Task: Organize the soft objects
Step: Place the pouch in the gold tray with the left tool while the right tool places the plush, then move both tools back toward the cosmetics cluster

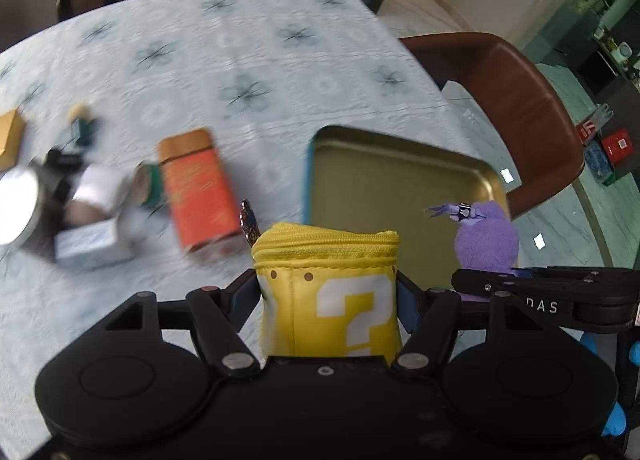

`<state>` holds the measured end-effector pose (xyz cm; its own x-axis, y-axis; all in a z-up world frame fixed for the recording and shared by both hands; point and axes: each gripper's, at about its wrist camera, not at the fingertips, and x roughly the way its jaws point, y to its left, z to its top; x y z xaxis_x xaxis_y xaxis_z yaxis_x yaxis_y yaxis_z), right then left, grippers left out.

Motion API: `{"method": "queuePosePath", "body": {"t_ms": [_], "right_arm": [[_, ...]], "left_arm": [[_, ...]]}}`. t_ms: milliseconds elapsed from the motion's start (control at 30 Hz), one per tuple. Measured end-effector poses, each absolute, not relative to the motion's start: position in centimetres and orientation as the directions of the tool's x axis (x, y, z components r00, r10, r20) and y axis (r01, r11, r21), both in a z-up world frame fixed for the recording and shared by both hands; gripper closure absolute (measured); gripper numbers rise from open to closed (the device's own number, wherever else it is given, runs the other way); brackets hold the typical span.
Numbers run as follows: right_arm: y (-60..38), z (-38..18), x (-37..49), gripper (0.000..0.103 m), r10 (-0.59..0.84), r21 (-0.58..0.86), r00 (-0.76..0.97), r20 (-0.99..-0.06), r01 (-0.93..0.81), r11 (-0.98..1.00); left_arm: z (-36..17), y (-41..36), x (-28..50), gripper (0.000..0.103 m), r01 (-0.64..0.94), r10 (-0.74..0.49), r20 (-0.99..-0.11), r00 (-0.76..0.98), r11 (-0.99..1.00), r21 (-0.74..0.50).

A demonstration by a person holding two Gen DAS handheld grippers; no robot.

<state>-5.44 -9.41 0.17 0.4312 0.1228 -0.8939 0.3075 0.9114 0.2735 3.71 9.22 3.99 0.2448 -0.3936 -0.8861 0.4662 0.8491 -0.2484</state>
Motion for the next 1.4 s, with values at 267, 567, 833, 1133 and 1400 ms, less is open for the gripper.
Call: {"method": "queuePosePath", "body": {"t_ms": [267, 567, 833, 1133, 1400], "right_arm": [[-15.4, 0.4, -5.3, 0.065, 0.102, 0.320, 0.509, -0.855, 0.362, 0.876], [-17.2, -0.1, -4.4, 0.050, 0.101, 0.328, 0.539, -0.836, 0.343, 0.880], [-17.4, -1.6, -3.8, 0.050, 0.135, 0.340, 0.489, -0.862, 0.360, 0.869], [-15.8, -1.8, -3.1, 0.050, 0.156, 0.340, 0.472, -0.868, 0.336, 0.878], [-12.7, -1.9, -2.4, 0.050, 0.156, 0.323, 0.449, -0.880, 0.323, 0.890]], "left_arm": [[2.9, 0.9, 6.9, 0.036, 0.460, -0.369, -0.896, 0.247, 0.859, -0.227], [1.8, -0.8, 7.7, 0.016, 0.418, -0.317, -0.911, 0.262, 0.889, -0.188], [0.6, 0.4, 7.4, 0.016, 0.376, -0.240, -0.940, 0.244, 0.916, -0.136], [0.0, 2.4, 6.6, 0.015, 0.352, -0.218, -0.950, 0.224, 0.927, -0.130], [-0.2, 6.1, 5.2, 0.014, 0.338, -0.206, -0.954, 0.218, 0.933, -0.124]]}}
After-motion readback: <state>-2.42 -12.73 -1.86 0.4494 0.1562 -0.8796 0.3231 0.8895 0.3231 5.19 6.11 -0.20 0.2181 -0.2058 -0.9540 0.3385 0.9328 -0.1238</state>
